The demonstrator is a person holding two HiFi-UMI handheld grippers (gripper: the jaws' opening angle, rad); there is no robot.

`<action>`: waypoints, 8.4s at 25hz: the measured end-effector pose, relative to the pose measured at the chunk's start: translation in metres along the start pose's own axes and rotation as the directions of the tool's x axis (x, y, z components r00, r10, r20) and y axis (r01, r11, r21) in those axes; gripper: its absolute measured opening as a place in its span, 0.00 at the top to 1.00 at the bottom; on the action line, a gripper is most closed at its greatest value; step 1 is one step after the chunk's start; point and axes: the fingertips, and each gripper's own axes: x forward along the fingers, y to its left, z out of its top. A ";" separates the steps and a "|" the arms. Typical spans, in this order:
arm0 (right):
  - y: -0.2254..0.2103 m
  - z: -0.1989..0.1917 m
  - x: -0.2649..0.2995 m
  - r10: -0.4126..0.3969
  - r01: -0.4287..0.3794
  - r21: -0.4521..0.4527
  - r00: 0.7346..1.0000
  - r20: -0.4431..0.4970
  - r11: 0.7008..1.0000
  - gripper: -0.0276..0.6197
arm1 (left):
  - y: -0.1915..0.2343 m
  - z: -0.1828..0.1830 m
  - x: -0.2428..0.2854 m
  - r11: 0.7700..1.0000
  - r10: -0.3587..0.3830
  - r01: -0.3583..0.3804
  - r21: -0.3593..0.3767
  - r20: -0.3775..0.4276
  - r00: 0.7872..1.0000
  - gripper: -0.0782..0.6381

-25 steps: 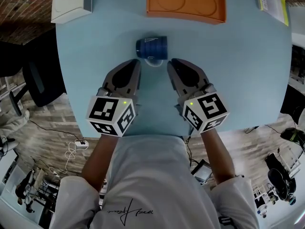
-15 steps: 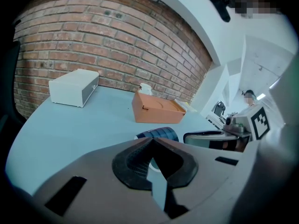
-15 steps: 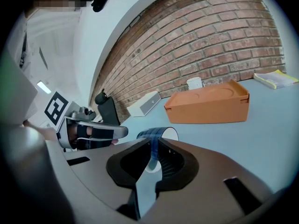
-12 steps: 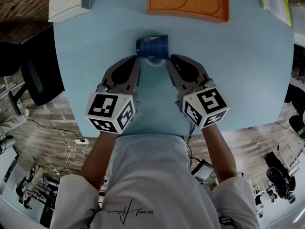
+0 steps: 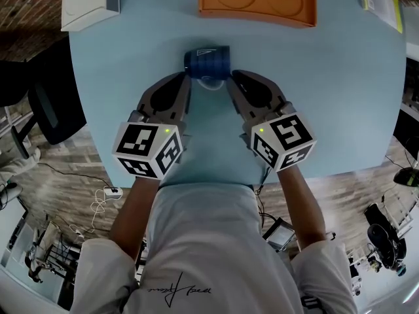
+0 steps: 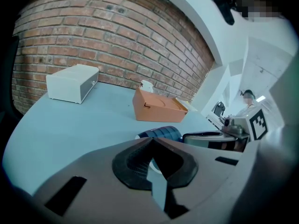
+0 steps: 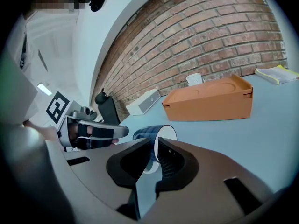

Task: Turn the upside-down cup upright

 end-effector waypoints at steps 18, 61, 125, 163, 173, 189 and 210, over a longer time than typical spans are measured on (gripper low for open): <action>0.008 -0.003 0.008 0.173 -0.178 0.149 0.984 0.049 0.973 0.92 | 0.008 -0.010 0.008 1.000 -0.012 0.011 -0.015 -0.035 0.999 0.88; 0.029 -0.008 0.009 0.317 -0.323 0.195 0.946 0.061 0.926 0.92 | 0.023 -0.006 0.012 1.000 0.002 -0.002 -0.009 -0.033 0.999 0.88; 0.043 -0.038 -0.041 0.263 -0.256 0.108 0.963 -0.059 0.961 0.92 | -0.019 -0.044 0.005 0.998 -0.061 0.064 0.028 -0.090 0.994 0.88; 0.050 -0.036 -0.044 0.210 -0.208 0.028 0.965 -0.155 0.978 0.92 | -0.022 -0.054 0.004 0.993 -0.111 0.114 0.018 -0.103 0.988 0.88; 0.054 -0.034 -0.039 0.210 -0.212 0.009 0.961 -0.178 0.977 0.92 | -0.018 -0.055 0.003 0.993 -0.120 0.121 -0.001 -0.095 0.988 0.88; 0.063 -0.028 -0.028 0.233 -0.232 0.029 0.959 -0.160 0.972 0.92 | -0.006 -0.058 0.006 0.988 -0.140 0.133 -0.072 -0.098 0.985 0.88; 0.071 -0.021 -0.017 0.242 -0.247 -0.003 0.952 -0.186 0.969 0.92 | 0.003 -0.061 0.005 0.989 -0.129 0.121 -0.080 -0.105 0.986 0.88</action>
